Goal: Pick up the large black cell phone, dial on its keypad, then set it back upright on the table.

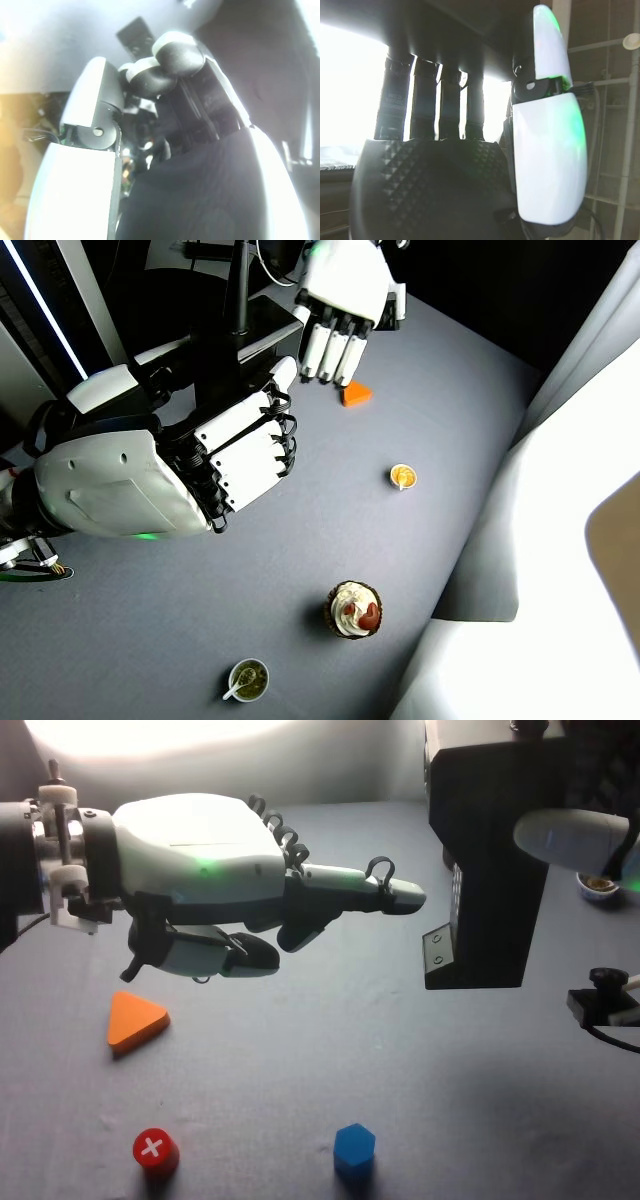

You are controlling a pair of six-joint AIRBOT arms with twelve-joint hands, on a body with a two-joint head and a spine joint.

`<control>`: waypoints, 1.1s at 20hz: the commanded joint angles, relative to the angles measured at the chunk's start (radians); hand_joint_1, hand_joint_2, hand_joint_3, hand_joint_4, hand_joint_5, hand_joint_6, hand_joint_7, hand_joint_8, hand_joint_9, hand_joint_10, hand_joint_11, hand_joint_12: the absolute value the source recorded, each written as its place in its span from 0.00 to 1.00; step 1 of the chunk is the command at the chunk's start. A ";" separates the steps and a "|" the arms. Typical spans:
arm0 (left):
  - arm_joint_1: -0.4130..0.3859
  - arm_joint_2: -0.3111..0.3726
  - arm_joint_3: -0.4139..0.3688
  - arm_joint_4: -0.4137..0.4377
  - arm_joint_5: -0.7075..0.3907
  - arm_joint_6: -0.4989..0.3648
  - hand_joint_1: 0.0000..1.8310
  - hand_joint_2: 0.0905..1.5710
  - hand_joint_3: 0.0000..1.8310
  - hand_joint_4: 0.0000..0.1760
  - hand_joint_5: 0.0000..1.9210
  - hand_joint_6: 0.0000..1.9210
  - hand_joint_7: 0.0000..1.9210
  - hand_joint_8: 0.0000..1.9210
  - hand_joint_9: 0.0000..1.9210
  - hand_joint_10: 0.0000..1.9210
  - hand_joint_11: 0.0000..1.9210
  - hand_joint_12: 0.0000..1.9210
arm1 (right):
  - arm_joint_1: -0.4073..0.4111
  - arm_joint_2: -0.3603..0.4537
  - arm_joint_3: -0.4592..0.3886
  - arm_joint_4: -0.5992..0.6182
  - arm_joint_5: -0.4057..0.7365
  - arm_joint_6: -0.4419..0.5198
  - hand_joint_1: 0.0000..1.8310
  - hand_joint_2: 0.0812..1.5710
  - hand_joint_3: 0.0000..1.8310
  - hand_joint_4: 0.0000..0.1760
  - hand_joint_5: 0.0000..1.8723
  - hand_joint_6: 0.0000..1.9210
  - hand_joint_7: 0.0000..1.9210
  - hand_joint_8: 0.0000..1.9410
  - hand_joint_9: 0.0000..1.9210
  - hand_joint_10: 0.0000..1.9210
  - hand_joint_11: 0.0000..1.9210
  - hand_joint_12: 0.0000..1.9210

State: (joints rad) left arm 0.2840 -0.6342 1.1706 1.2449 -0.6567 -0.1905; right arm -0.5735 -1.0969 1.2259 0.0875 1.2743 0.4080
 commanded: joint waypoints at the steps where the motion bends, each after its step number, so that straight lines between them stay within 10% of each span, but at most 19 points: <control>1: -0.018 -0.005 -0.002 -0.061 -0.029 0.008 0.72 0.79 0.02 0.60 0.04 0.00 0.34 0.83 0.43 1.00 0.39 1.00 | 0.018 0.012 0.005 0.021 0.142 0.022 0.81 0.74 0.00 0.00 0.48 0.43 0.40 0.68 0.37 0.72 0.39 0.90; 8: 0.001 -0.043 0.007 -0.120 0.026 0.065 0.72 0.79 0.01 0.67 0.02 0.00 0.35 0.81 0.44 1.00 0.38 1.00 | 0.021 0.009 0.005 0.018 0.141 0.019 0.75 0.73 0.00 0.00 0.52 0.41 0.39 0.71 0.41 0.75 0.46 0.72; 15: 0.002 -0.071 0.015 -0.165 0.064 0.104 0.72 0.78 0.01 0.73 0.02 0.00 0.36 0.80 0.41 1.00 0.34 1.00 | 0.021 0.003 0.005 0.018 0.140 0.013 0.80 0.73 0.00 0.00 0.51 0.40 0.39 0.67 0.39 0.73 0.43 0.84; 22: 0.008 -0.063 -0.026 -0.180 0.038 0.093 0.72 0.78 0.02 0.69 0.01 0.00 0.35 0.82 0.41 1.00 0.35 1.00 | 0.021 0.003 0.006 0.018 0.140 0.012 0.74 0.74 0.00 0.00 0.49 0.48 0.40 0.68 0.42 0.77 0.46 0.75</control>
State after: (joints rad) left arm 0.3157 -0.7040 1.1519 1.1110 -0.5354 -0.0952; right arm -0.5667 -1.1038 1.2289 0.0967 1.2736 0.3950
